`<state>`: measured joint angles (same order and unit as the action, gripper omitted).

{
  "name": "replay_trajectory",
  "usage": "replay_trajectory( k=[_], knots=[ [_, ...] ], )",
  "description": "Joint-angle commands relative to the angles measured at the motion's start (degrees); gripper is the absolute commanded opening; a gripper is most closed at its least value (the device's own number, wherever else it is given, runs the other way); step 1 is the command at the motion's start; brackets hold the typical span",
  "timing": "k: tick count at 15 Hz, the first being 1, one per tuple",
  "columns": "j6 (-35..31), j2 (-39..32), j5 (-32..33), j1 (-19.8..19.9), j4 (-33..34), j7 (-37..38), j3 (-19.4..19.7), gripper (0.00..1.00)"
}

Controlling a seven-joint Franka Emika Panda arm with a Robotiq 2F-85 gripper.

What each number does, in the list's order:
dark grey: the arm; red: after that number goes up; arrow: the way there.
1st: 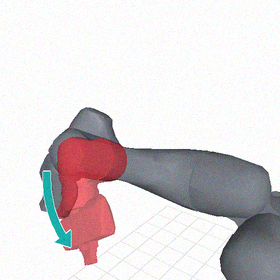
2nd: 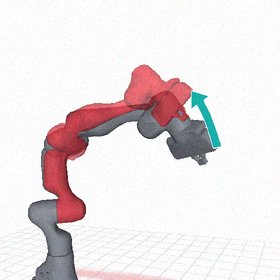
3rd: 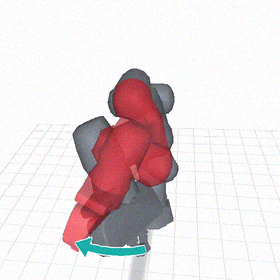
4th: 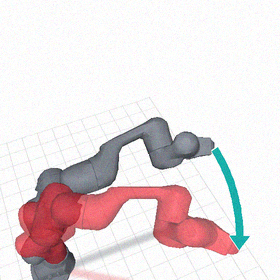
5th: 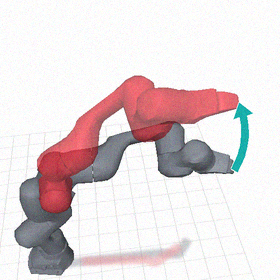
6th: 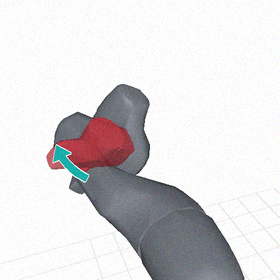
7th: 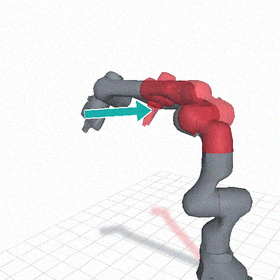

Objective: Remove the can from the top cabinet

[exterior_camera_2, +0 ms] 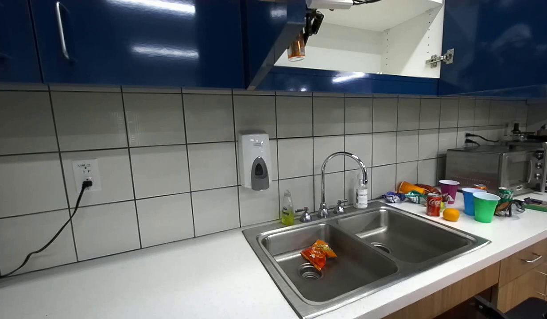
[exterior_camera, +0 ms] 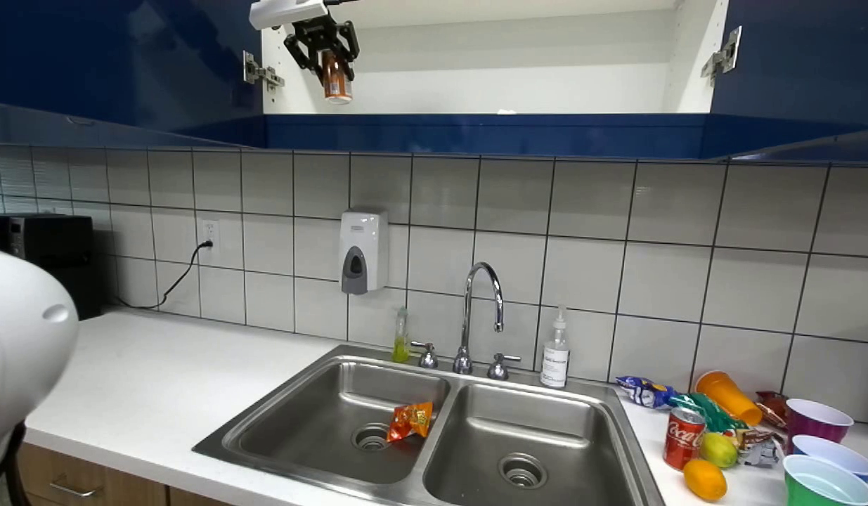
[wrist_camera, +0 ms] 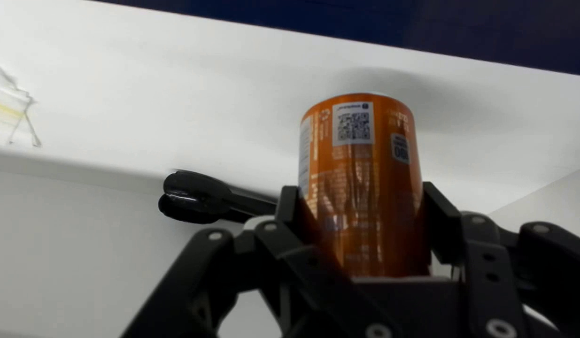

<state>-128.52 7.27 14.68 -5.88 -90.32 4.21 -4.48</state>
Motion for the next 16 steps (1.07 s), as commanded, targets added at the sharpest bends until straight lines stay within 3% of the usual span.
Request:
replay_trajectory(
  k=[1, 16],
  knots=[
    [-0.73, 5.49, 0.6, 1.09, -5.4, 1.67, -0.78, 0.39],
    [0.19, 18.67, -1.63, 1.55, -23.78, 1.03, -1.07, 0.39]
  ],
)
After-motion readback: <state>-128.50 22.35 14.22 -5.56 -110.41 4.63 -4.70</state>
